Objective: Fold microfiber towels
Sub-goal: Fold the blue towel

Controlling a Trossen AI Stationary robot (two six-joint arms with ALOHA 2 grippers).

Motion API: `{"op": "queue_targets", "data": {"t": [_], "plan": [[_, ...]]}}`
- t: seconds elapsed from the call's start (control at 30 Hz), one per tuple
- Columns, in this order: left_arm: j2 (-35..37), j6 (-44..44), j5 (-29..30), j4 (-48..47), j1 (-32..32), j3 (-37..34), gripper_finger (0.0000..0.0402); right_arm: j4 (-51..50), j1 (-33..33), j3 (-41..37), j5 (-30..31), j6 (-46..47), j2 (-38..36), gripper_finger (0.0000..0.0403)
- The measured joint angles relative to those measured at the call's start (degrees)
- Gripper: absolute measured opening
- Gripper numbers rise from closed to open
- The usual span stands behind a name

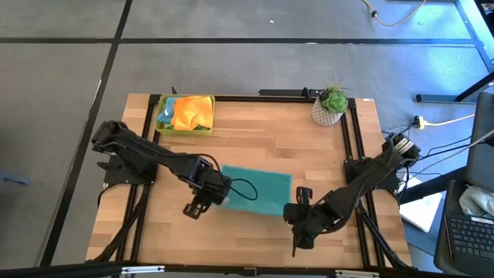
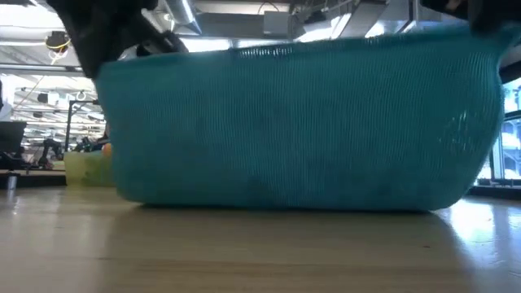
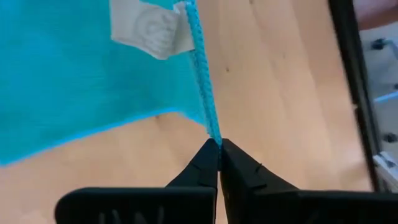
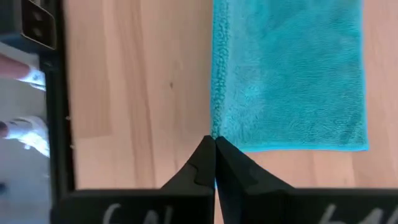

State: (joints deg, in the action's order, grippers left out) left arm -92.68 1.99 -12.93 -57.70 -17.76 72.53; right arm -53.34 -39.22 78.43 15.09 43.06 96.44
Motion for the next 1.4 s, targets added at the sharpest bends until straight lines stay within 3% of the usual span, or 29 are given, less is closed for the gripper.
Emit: {"op": "queue_targets", "data": {"t": [0.17, 0.47, 0.63, 0.8, 1.1, 1.4], "plan": [[0.63, 6.78, 6.6, -0.34, 1.69, -0.03, 0.0, -2.26, 1.37, 0.0, -0.17, -2.83, -0.36, 0.0003], [-0.05, 13.78, 7.46, 0.85, 8.39, -6.84, 0.0, -6.36, 10.86, -0.22, 1.36, -9.98, 1.84, 0.0003], [-0.11, 13.79, 7.39, 9.61, 11.72, -12.41, 0.0, -4.38, 16.18, -4.97, 1.43, -13.04, 1.84, 0.0003], [-0.09, 11.65, 8.17, 14.67, 14.45, -13.18, 0.0, -2.84, 18.71, -11.04, -1.26, -15.28, 1.8, 0.0003], [-0.09, 11.68, 9.25, 14.5, 18.04, -12.9, 0.0, 4.55, 21.16, -13.27, -1.41, -20.93, 0.96, 0.0003], [-0.09, 12.14, 9.44, 15.32, 21.34, -12.9, 0.0, 6.69, 24.32, -16.89, -2.41, -20.95, 0.96, 0.0003]]}}
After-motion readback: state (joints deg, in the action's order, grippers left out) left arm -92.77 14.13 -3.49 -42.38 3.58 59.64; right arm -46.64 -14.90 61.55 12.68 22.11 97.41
